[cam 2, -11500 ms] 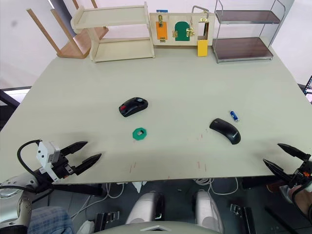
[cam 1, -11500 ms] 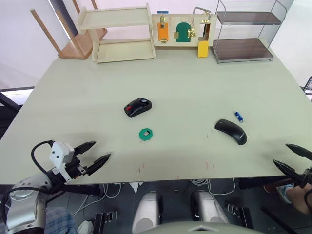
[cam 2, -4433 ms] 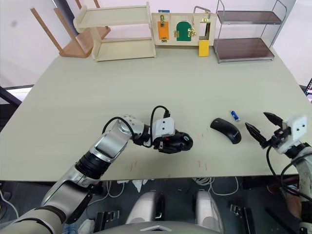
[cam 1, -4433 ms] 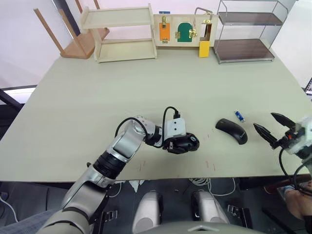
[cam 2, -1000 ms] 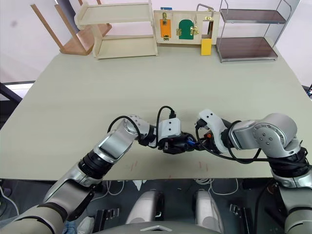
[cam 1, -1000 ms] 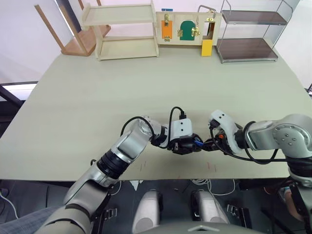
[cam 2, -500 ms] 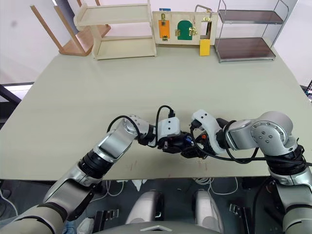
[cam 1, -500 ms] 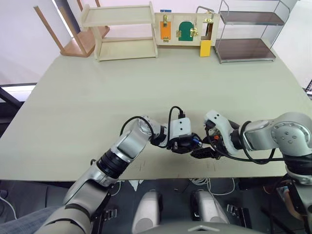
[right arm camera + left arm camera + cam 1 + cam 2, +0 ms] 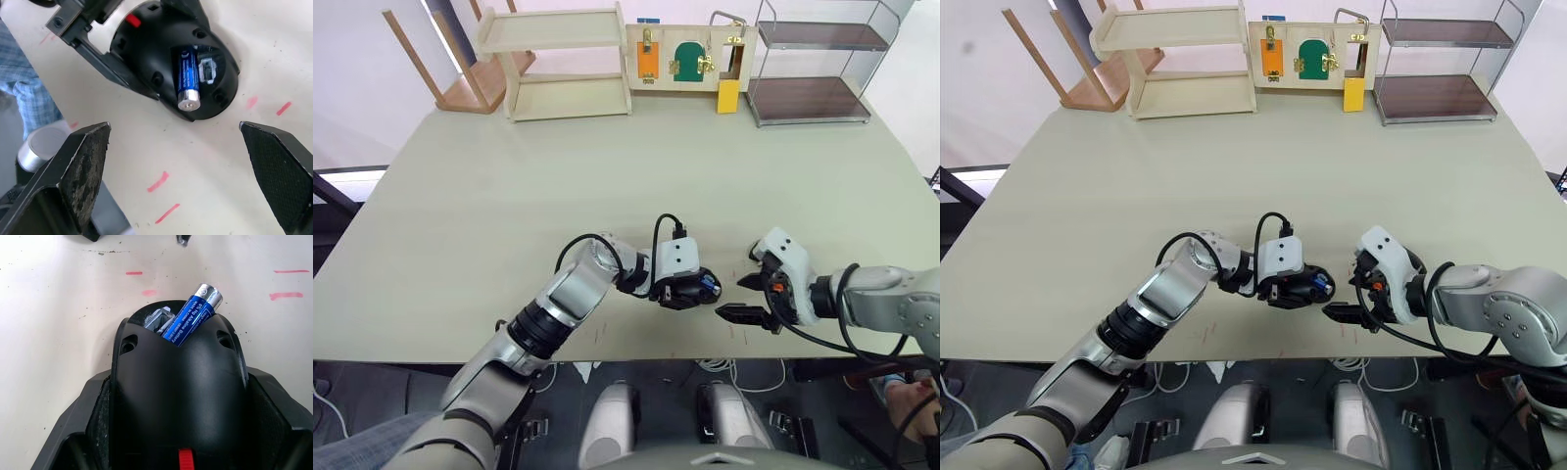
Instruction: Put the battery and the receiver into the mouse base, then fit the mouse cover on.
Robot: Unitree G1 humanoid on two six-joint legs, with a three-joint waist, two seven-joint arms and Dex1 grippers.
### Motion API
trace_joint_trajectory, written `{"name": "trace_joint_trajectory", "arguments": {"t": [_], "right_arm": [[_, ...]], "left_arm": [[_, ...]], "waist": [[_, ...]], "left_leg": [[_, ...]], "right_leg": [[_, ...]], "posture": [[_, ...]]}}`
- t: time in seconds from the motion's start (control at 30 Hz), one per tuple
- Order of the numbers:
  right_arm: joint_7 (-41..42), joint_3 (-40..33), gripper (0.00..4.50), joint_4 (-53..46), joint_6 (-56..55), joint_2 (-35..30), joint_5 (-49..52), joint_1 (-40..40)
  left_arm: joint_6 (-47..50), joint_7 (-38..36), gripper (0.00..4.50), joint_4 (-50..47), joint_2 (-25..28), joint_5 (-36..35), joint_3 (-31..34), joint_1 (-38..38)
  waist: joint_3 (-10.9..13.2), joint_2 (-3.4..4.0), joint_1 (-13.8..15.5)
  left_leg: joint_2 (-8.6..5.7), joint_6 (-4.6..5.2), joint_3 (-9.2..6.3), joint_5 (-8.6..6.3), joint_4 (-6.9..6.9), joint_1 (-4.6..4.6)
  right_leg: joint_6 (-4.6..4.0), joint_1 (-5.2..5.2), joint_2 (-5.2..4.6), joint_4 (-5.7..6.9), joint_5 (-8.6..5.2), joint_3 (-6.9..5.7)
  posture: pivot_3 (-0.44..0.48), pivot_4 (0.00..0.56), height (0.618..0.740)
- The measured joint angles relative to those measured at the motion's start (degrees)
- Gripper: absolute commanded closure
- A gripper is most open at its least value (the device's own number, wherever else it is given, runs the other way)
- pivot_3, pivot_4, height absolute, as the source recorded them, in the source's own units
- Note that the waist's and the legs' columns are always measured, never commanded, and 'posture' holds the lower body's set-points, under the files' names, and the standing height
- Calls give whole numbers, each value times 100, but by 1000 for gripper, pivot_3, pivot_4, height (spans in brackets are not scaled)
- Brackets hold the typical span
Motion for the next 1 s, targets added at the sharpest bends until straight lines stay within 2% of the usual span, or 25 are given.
{"name": "trace_joint_trajectory", "arguments": {"t": [0.23, 0.27, 0.37, 0.63, 1.0], "right_arm": [[653, -48, 3856, -164, -1724, 90, -890, 994], [901, -25, 4360, -154, -2352, 209, -1233, 1257], [1219, 79, 4443, 20, -3324, 453, -1815, 1466], [1585, 296, 4443, 587, -4729, 1113, -2599, 1829], [2054, 484, 4443, 1369, -5601, 1463, -3086, 1931]], "left_arm": [[-24, -21, 1577, 34, -15, -5, -13, -14], [-27, -23, 1577, 41, -11, -5, -9, -17], [-35, -19, 1577, 80, -13, -4, -8, -42], [-67, -45, 1577, 84, -5, -8, -11, -44], [-125, -64, 1577, 157, -24, -8, -13, -70]], "waist": [[0, 0, 17], [0, -1, 14], [0, -1, 6], [0, 0, 9], [0, 1, 14]], "left_leg": [[-2, 0, 1, 0, -2, -2], [-2, 0, 2, 0, -1, -2], [0, -1, 2, 1, 4, 4], [0, -1, 4, 1, 3, 3], [-1, -1, 7, 1, 4, 5]], "right_leg": [[0, 0, 1, 0, -1, 0], [1, 0, 1, 0, -1, 1], [2, 3, 2, 3, 0, 0], [0, 2, 5, 4, -1, 1], [0, 4, 5, 6, 0, 1]], "posture": [[0, 150, 740], [0, 150, 740], [0, 150, 740], [0, 150, 740], [0, 150, 740]]}}
